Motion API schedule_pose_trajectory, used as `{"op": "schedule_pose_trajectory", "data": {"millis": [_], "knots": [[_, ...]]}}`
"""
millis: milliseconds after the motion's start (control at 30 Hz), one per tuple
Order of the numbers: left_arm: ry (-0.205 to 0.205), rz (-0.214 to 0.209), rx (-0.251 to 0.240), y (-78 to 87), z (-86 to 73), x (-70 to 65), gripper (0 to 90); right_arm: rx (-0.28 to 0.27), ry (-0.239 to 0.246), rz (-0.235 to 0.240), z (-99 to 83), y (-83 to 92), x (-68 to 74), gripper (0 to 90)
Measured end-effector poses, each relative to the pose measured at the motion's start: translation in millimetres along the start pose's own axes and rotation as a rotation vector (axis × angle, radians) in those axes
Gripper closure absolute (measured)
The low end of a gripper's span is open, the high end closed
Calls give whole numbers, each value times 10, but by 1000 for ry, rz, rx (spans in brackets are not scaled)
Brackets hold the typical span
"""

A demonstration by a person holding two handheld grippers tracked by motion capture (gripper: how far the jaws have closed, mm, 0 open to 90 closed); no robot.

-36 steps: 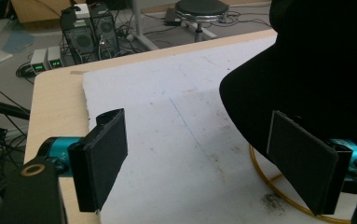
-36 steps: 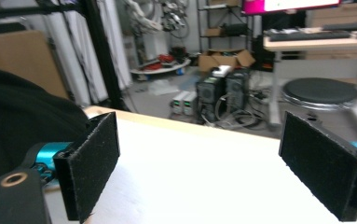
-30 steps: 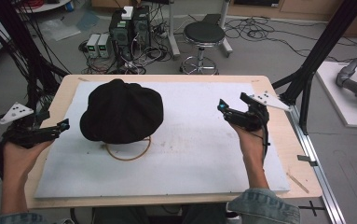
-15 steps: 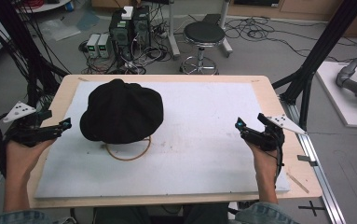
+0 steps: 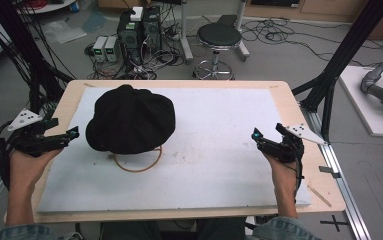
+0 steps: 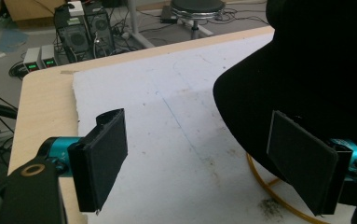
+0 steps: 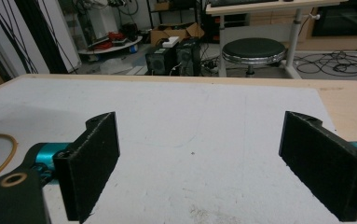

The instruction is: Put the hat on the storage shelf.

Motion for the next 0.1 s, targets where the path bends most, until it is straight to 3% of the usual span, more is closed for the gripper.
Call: {"op": "schedule_pose_trajectory", "data": {"millis": [100], "knots": [[1,-1,-2,7,-1,1,204,-6,-4,1,9,10,-5,121]]}}
Point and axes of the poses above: each handheld gripper's, and its own axes: y roughly backward along the jaws, z roughly out of its top, x roughly to its left, the point moved 8 cm from there along -y, roughly forward along the jaws, and after that the axes turned 4 degrees about x, right-handed, at the moved point
